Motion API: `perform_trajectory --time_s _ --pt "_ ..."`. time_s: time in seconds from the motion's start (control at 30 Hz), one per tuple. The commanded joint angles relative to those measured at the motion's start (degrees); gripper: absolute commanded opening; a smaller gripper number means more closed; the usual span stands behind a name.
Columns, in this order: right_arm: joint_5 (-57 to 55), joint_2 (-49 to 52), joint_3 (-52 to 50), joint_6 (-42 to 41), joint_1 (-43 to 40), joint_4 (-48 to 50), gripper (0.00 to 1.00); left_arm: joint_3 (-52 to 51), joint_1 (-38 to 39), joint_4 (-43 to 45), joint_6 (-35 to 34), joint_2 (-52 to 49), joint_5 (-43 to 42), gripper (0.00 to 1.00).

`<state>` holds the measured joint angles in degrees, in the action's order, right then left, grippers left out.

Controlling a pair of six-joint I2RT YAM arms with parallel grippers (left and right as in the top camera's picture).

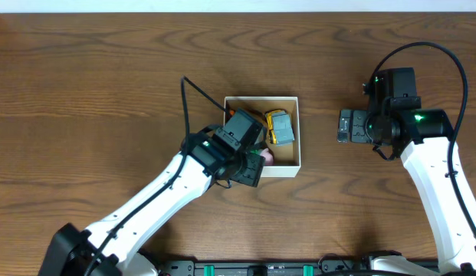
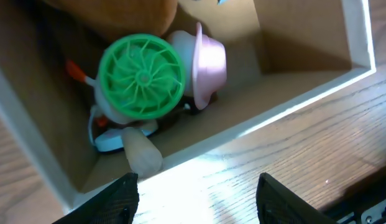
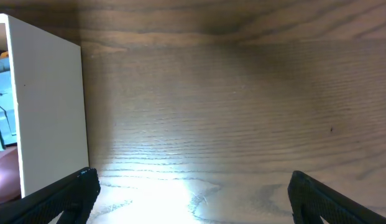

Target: Pack container

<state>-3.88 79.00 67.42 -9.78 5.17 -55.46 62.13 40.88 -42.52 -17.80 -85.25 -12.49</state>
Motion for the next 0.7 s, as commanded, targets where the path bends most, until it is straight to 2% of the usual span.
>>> perform_trajectory --time_s 0.0,0.3,0.67 --pt "-0.63 0.02 -0.15 0.90 0.42 -0.07 0.99 0.28 0.02 1.49 -0.33 -1.33 -1.90 0.61" --pt "-0.61 0.02 -0.15 0.90 0.42 -0.09 0.99 0.31 0.20 10.01 -0.33 -1.33 -2.51 0.61" --pt "-0.63 0.02 -0.15 0.90 0.42 -0.31 0.99 0.31 0.17 8.66 -0.28 -1.55 -0.72 0.61"
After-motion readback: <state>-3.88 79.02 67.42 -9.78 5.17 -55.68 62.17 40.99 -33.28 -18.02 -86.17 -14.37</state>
